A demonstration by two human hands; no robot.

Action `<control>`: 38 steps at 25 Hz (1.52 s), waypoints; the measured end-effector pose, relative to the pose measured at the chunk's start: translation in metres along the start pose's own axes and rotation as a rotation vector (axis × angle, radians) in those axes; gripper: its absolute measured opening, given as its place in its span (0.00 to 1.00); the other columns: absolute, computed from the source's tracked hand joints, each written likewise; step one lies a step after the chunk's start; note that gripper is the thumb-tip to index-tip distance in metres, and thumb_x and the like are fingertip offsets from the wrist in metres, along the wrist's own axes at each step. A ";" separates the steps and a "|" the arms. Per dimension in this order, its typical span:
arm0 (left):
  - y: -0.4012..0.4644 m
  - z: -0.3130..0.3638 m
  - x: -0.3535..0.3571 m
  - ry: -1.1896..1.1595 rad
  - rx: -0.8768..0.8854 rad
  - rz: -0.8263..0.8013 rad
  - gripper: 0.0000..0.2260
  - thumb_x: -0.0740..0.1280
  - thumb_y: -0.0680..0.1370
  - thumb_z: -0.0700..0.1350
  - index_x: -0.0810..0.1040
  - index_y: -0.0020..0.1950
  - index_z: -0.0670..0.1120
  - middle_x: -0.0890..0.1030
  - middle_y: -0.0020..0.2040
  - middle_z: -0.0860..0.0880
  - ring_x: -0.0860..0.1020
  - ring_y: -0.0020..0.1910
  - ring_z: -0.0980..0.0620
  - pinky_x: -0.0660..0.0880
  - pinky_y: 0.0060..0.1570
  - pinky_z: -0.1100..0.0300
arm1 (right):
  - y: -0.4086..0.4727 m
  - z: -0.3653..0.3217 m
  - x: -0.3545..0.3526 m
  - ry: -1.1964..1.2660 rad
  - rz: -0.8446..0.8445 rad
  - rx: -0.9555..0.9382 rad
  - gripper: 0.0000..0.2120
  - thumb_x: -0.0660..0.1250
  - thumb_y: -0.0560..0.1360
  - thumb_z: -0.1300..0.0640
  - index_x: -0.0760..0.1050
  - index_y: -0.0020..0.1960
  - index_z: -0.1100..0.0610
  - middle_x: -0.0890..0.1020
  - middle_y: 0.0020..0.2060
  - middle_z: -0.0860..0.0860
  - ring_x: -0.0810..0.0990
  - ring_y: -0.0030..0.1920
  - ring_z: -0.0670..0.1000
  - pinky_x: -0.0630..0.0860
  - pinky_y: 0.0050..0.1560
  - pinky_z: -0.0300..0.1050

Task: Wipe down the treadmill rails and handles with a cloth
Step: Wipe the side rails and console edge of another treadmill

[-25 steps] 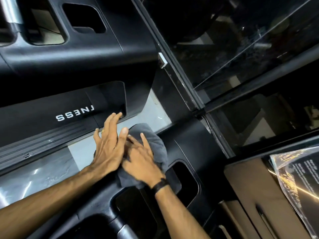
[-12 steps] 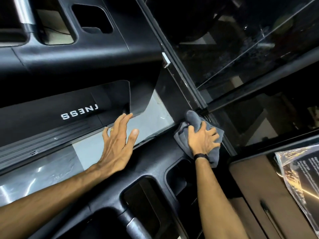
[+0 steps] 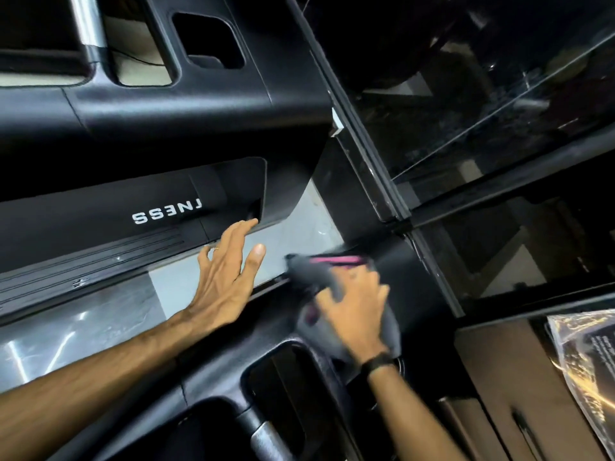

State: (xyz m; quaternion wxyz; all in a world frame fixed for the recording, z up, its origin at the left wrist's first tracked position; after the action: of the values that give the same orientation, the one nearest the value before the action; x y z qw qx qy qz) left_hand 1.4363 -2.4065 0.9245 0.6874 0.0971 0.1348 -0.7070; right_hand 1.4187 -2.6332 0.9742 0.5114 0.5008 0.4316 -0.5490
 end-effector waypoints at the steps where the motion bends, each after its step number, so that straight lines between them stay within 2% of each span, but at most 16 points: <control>1: -0.005 -0.004 -0.004 0.009 -0.006 0.003 0.24 0.45 0.81 0.64 0.59 0.75 0.61 0.65 0.74 0.56 0.69 0.69 0.56 0.49 0.74 0.44 | 0.035 0.029 0.003 -0.032 0.000 0.171 0.21 0.59 0.67 0.40 0.77 0.55 0.48 0.78 0.55 0.55 0.72 0.57 0.61 0.66 0.57 0.57; 3: -0.015 -0.014 -0.014 0.031 -0.036 0.004 0.24 0.45 0.81 0.64 0.60 0.75 0.60 0.65 0.74 0.56 0.69 0.67 0.56 0.50 0.74 0.45 | 0.086 0.055 0.009 -0.084 -0.059 0.340 0.22 0.60 0.71 0.39 0.78 0.56 0.51 0.77 0.57 0.59 0.71 0.62 0.63 0.66 0.62 0.61; 4: -0.018 -0.019 -0.018 0.060 -0.060 -0.012 0.24 0.46 0.81 0.64 0.62 0.74 0.58 0.67 0.72 0.56 0.70 0.67 0.56 0.52 0.73 0.46 | 0.100 0.051 0.015 -0.141 -0.089 0.312 0.22 0.61 0.72 0.38 0.78 0.57 0.52 0.77 0.57 0.60 0.70 0.63 0.64 0.65 0.62 0.61; 7: -0.018 -0.033 -0.028 0.158 -0.144 -0.099 0.20 0.55 0.81 0.60 0.73 0.67 0.52 0.74 0.65 0.53 0.74 0.62 0.50 0.62 0.66 0.48 | 0.096 -0.003 0.022 -0.277 -0.170 0.099 0.23 0.59 0.73 0.37 0.80 0.58 0.50 0.78 0.57 0.57 0.70 0.63 0.60 0.63 0.61 0.58; 10: -0.018 -0.033 -0.030 0.167 -0.173 -0.071 0.11 0.61 0.82 0.52 0.77 0.60 0.50 0.76 0.58 0.53 0.76 0.56 0.48 0.67 0.61 0.49 | 0.044 -0.081 0.019 -0.228 -0.296 -0.154 0.23 0.58 0.73 0.36 0.81 0.56 0.48 0.80 0.56 0.55 0.71 0.61 0.58 0.63 0.59 0.55; 12: -0.014 -0.028 -0.032 0.128 -0.171 -0.023 0.09 0.62 0.82 0.52 0.78 0.57 0.51 0.76 0.55 0.54 0.76 0.56 0.48 0.68 0.59 0.50 | 0.004 -0.131 0.016 -0.124 -0.362 -0.296 0.23 0.58 0.73 0.36 0.81 0.54 0.50 0.80 0.53 0.56 0.71 0.58 0.58 0.63 0.57 0.56; 16: -0.001 -0.019 -0.039 0.048 -0.180 -0.011 0.14 0.56 0.77 0.59 0.76 0.51 0.55 0.77 0.51 0.55 0.76 0.54 0.48 0.70 0.62 0.46 | -0.064 -0.174 -0.004 0.132 -0.259 -0.436 0.18 0.62 0.68 0.38 0.80 0.45 0.50 0.79 0.44 0.53 0.71 0.52 0.56 0.65 0.55 0.55; 19: 0.005 -0.017 -0.038 0.039 -0.190 -0.016 0.13 0.55 0.76 0.59 0.76 0.49 0.55 0.78 0.48 0.54 0.75 0.48 0.49 0.71 0.59 0.45 | -0.081 -0.152 -0.010 0.237 -0.169 -0.421 0.14 0.62 0.66 0.40 0.76 0.41 0.48 0.74 0.41 0.49 0.69 0.48 0.53 0.65 0.52 0.51; 23: 0.001 -0.010 -0.028 0.098 -0.120 -0.102 0.14 0.57 0.80 0.57 0.78 0.52 0.52 0.77 0.49 0.54 0.76 0.50 0.49 0.70 0.60 0.46 | -0.019 -0.085 -0.010 0.103 -0.088 -0.174 0.12 0.63 0.66 0.42 0.78 0.41 0.48 0.78 0.43 0.50 0.73 0.49 0.56 0.66 0.50 0.54; 26: -0.008 -0.012 -0.029 0.131 -0.092 -0.100 0.11 0.58 0.83 0.53 0.78 0.54 0.50 0.78 0.50 0.54 0.76 0.51 0.49 0.70 0.58 0.49 | 0.023 -0.041 -0.005 0.055 -0.082 0.002 0.15 0.62 0.67 0.41 0.82 0.46 0.46 0.78 0.46 0.49 0.73 0.53 0.55 0.66 0.55 0.53; 30: -0.018 -0.017 -0.035 0.084 -0.168 -0.085 0.17 0.54 0.84 0.56 0.79 0.54 0.49 0.79 0.47 0.51 0.76 0.50 0.47 0.70 0.55 0.49 | 0.024 -0.051 0.003 0.020 -0.032 0.126 0.19 0.62 0.69 0.39 0.82 0.51 0.48 0.78 0.50 0.51 0.71 0.56 0.56 0.65 0.61 0.53; 34: -0.023 -0.013 -0.029 0.078 -0.162 -0.078 0.20 0.52 0.84 0.57 0.79 0.53 0.48 0.80 0.48 0.49 0.76 0.52 0.46 0.71 0.57 0.47 | -0.003 -0.077 -0.001 0.013 -0.017 0.059 0.19 0.59 0.69 0.40 0.81 0.50 0.48 0.78 0.49 0.51 0.71 0.55 0.55 0.66 0.61 0.54; 38: -0.023 -0.008 -0.023 0.082 -0.148 -0.076 0.23 0.50 0.82 0.61 0.78 0.51 0.47 0.80 0.49 0.49 0.76 0.51 0.46 0.70 0.58 0.47 | -0.028 -0.101 -0.002 0.030 -0.025 -0.037 0.21 0.58 0.69 0.38 0.82 0.50 0.47 0.78 0.49 0.51 0.71 0.53 0.54 0.66 0.58 0.54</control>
State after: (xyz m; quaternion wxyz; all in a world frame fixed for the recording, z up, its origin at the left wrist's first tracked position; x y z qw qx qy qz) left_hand 1.4135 -2.3812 0.9255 0.6595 0.0696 0.2184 -0.7159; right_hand 1.4021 -2.5308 0.9628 0.5070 0.4940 0.4557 -0.5397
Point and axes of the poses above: each hand's wrist, its own y-axis towards the middle knuckle, its own x-axis out of the palm, z = x × y, the point moved 2 cm from there along y, towards the middle knuckle
